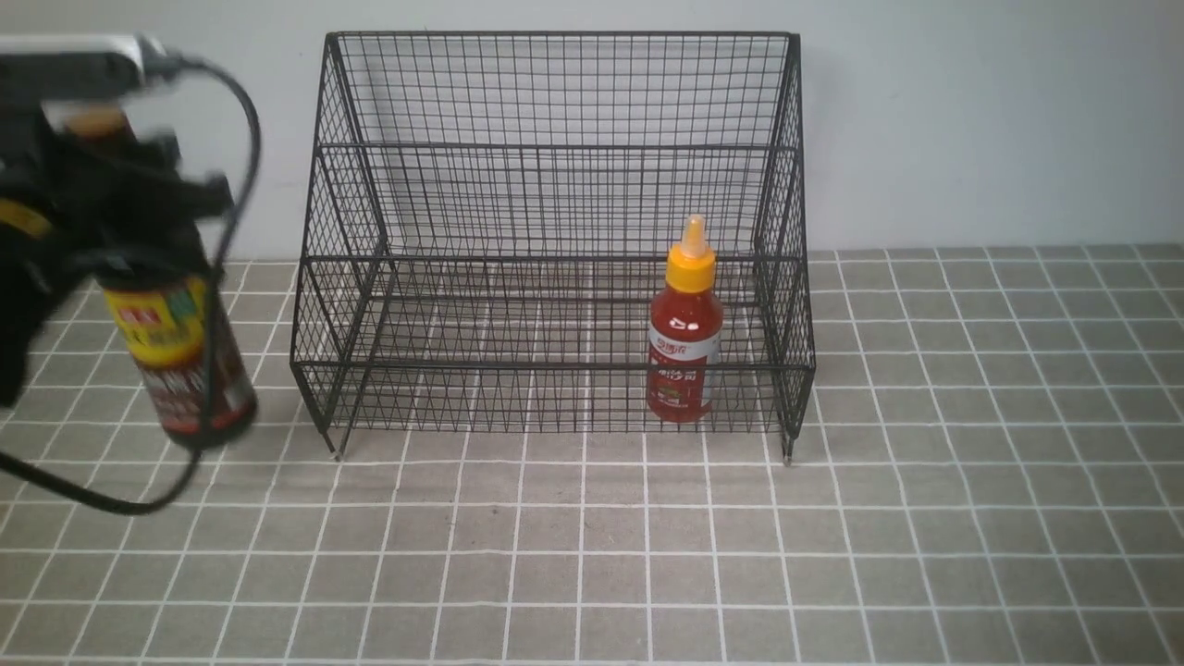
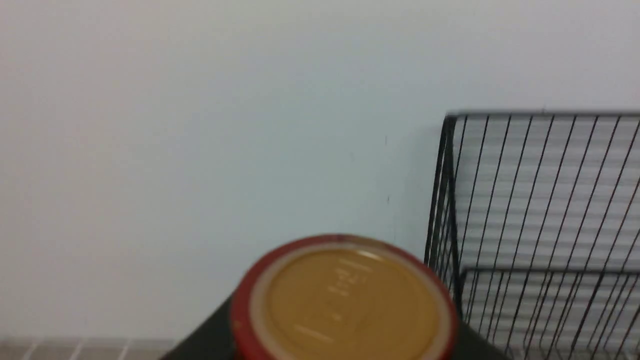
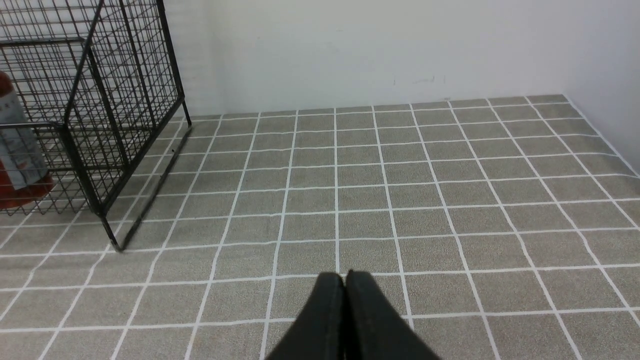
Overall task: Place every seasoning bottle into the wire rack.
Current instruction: Use the left arm to put the condiment bottle back on the shelf
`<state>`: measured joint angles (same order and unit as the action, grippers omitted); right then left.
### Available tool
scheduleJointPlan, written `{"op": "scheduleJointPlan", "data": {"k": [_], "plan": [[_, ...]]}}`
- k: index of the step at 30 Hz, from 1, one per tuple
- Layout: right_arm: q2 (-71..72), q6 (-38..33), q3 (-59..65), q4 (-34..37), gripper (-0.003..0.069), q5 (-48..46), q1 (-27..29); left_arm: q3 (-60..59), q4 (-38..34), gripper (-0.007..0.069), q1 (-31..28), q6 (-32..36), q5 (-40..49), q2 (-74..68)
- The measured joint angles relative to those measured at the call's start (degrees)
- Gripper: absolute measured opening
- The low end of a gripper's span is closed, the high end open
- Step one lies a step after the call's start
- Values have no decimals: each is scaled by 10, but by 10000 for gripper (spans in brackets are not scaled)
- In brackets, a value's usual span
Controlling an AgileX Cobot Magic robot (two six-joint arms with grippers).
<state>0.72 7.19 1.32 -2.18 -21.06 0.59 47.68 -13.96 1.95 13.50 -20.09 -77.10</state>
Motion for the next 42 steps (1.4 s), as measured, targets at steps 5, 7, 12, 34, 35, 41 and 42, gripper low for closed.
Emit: {"op": "scheduleJointPlan", "data": {"k": [5,7,12,34,35,41,42], "plan": [[0,-1,0,0,-14,0,0,62,2,255,2,2,43,36],[0,-2,0,0,-14,0,0,82,2,255,7,0,49,38],[0,-2,0,0,-14,0,0,135,3,255,50,-6,59,30],[0,-2,0,0,-14,0,0,317,4,255,112,-22,43,-204],[0,-2,0,0,-14,0,0,317,4,255,112,-22,43,-206],[0,-2,0,0,-14,0,0,315,4,255,113,-22,117,-228],[0,-2,0,0,-14,0,0,314,4,255,113,-22,129,-228]]}}
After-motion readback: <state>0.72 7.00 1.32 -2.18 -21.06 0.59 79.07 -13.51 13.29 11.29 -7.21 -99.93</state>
